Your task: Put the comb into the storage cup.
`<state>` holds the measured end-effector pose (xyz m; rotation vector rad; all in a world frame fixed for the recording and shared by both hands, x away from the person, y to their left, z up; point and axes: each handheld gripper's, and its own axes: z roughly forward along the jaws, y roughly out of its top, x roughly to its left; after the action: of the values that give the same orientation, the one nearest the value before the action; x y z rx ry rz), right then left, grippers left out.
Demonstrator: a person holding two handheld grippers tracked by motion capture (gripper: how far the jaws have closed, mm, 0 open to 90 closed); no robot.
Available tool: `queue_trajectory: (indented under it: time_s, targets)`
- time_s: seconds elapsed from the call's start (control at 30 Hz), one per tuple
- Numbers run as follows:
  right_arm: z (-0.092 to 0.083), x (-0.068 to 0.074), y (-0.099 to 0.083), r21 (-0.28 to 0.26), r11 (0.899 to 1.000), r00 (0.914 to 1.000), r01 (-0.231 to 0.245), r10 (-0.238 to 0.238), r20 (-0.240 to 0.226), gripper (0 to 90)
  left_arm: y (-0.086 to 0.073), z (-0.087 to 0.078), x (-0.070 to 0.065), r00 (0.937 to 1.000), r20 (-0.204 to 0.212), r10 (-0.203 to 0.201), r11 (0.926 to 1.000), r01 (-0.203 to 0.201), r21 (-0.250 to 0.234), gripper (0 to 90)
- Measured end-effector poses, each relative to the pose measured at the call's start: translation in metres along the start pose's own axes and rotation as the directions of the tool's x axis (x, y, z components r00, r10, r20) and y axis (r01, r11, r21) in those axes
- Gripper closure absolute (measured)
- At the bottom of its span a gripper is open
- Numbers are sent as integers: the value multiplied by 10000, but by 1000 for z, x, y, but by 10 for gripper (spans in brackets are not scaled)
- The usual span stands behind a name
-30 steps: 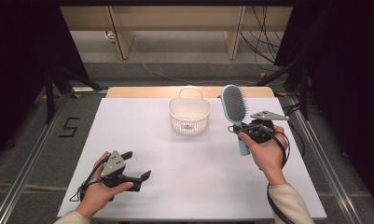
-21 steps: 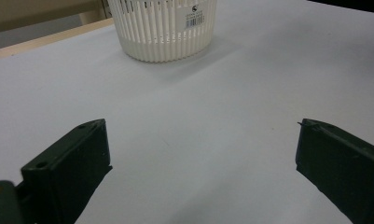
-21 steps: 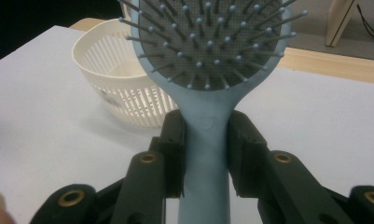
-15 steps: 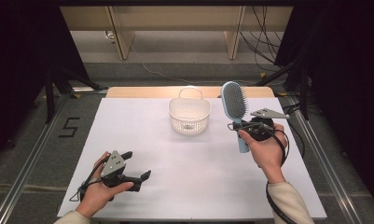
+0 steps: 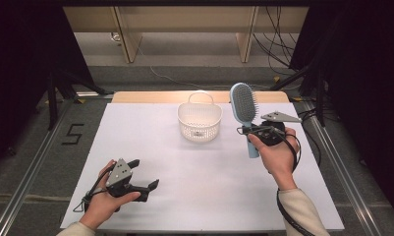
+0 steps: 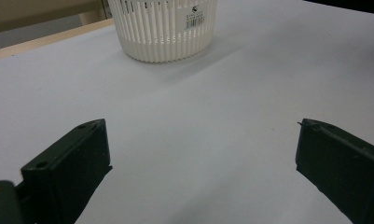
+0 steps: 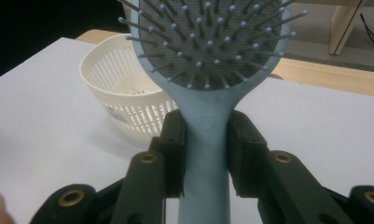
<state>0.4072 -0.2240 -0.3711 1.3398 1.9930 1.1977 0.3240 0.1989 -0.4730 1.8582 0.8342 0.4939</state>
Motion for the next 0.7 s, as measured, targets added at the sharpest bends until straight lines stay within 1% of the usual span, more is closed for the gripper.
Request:
queue_trajectory:
  time_s: [0.7]
  targets:
    - [5,4,6,-226,9997,10000,3,-5,-98,704,0,0,0,10000,-7,11,10000,-11,-9,25]
